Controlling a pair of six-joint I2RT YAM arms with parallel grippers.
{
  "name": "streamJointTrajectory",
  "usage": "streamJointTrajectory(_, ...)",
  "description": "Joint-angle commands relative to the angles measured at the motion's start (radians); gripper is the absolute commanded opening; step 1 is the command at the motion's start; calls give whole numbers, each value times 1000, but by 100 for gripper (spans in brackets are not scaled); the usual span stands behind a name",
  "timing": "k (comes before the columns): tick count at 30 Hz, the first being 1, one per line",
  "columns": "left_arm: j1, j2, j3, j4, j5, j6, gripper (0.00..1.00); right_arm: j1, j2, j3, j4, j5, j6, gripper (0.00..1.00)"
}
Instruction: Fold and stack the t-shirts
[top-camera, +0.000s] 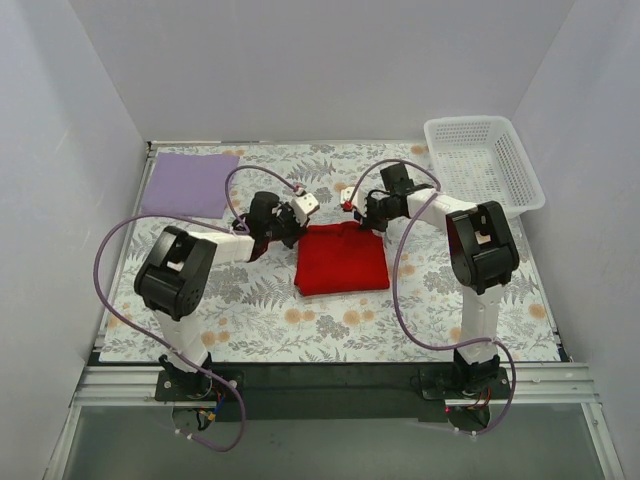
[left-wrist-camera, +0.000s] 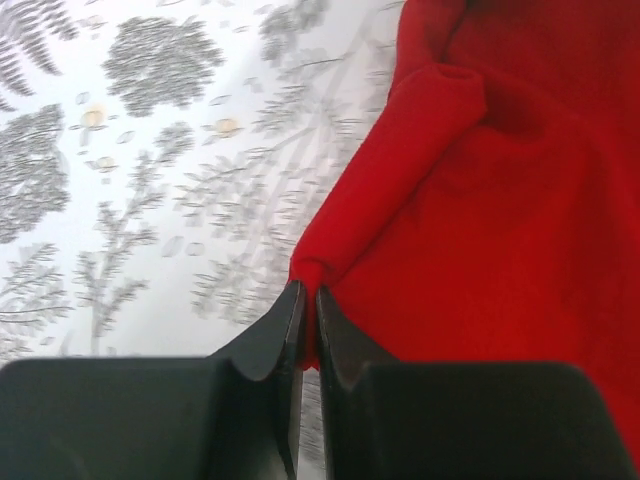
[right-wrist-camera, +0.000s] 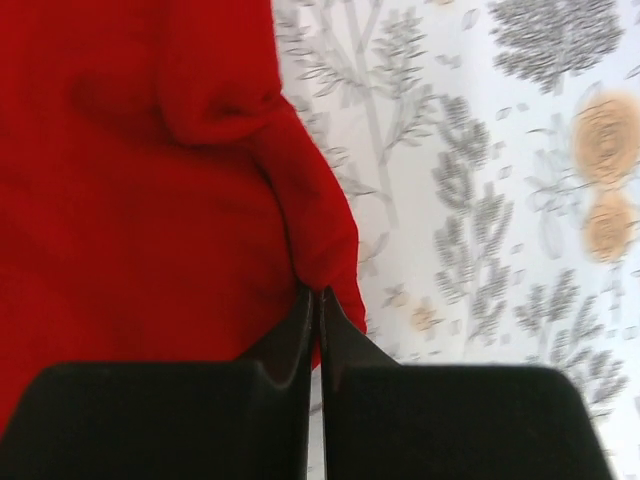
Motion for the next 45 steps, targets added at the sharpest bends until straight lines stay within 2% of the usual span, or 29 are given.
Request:
streamJointTrajectory(1,-49,-128,-77,-12,31,-43,0,6,-78,-99,-112,-62,59,1)
streamJointTrajectory(5,-89,-192,-154,-15,18,-86,0,8,-153,-182,-122,-74,85,2)
streamJointTrajectory(8,-94,-217,-191,-6,12,-112,0,6,-173,-193,-134,-74,105,14)
streamJointTrajectory(12,-94,-225,-194,-7,5,-124,0,6,-178,-172,-143,-77,145,38)
streamJointTrajectory(14,-94,-218,-189,-12,-1,-126,1,7,-170,-157,-154,-79,167,45)
streamJointTrajectory(15,-94,-217,-186,-16,-3,-127,3,6,-167,-144,-160,-79,170,50)
streamJointTrajectory(17,-94,-212,-185,-20,-6,-129,7,7,-155,-132,-169,-74,177,54)
streamJointTrajectory(18,-94,-212,-185,-20,-3,-129,13,6,-150,-123,-174,-70,177,56)
streamJointTrajectory(23,-94,-198,-171,-29,5,-124,24,6,-113,-98,-207,-67,177,57)
streamJointTrajectory(32,-94,-160,-114,-87,17,-98,34,4,-49,-66,-261,-73,171,46)
streamJointTrajectory(36,-94,-151,-84,-121,8,-74,36,4,-41,-60,-272,-77,162,37)
streamJointTrajectory(41,-94,-99,-28,-173,6,-37,36,4,-38,-57,-278,-83,161,36)
streamJointTrajectory(45,-94,-73,-2,-214,23,8,36,1,-38,-57,-280,-80,158,43)
